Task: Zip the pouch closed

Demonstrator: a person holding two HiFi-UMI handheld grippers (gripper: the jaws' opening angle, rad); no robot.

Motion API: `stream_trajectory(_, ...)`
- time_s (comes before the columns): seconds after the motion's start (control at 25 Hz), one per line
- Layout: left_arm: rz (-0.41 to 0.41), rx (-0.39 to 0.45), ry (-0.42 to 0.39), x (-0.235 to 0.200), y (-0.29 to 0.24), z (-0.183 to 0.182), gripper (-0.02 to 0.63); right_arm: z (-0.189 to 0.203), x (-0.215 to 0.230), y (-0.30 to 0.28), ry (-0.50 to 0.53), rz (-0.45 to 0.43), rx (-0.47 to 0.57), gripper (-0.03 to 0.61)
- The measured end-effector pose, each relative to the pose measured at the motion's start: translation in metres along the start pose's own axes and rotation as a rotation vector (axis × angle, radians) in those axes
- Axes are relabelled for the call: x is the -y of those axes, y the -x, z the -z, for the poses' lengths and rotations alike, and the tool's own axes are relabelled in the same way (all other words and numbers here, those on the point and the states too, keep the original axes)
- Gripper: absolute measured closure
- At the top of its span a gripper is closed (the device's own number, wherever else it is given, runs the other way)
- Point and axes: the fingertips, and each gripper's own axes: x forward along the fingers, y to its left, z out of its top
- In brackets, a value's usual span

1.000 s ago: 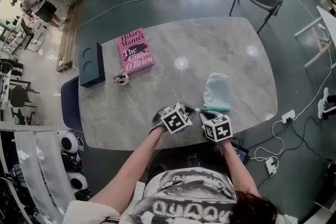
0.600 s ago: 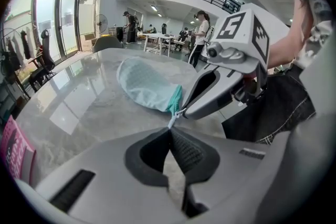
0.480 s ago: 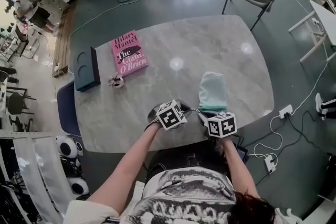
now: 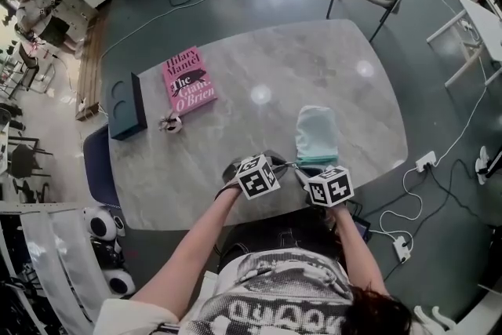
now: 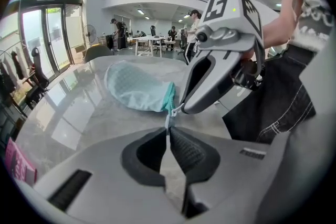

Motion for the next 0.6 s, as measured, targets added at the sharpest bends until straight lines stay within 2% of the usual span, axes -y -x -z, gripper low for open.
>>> stream_trajectory(0.12,0.05,0.017,0.0,0.006,-0.001,-0.004,0.592,0.002,0.003,0.002,-0.001,0.003,-0.005,0.577)
stream_trajectory(0.24,0.08,0.033,0.013,0.01,-0.001,-0.009,0.557,0.003,0.004,0.004,-0.005,0.003,-0.007,0.577)
stream_trajectory(0.44,0.092,0.012,0.029,0.009,0.0,-0.009,0.593,0.005,0.007,0.006,-0.02,0.009,-0.002,0.577)
stream_trajectory(0.52,0.077,-0.01,-0.009,0.007,0.001,-0.01,0.595,0.004,0.01,0.007,-0.03,0.012,0.005,0.577)
stream_trajectory(0.6,0.052,-0.059,-0.09,0.005,0.001,-0.006,0.597,0.004,0.014,0.008,-0.029,0.027,0.002,0.577)
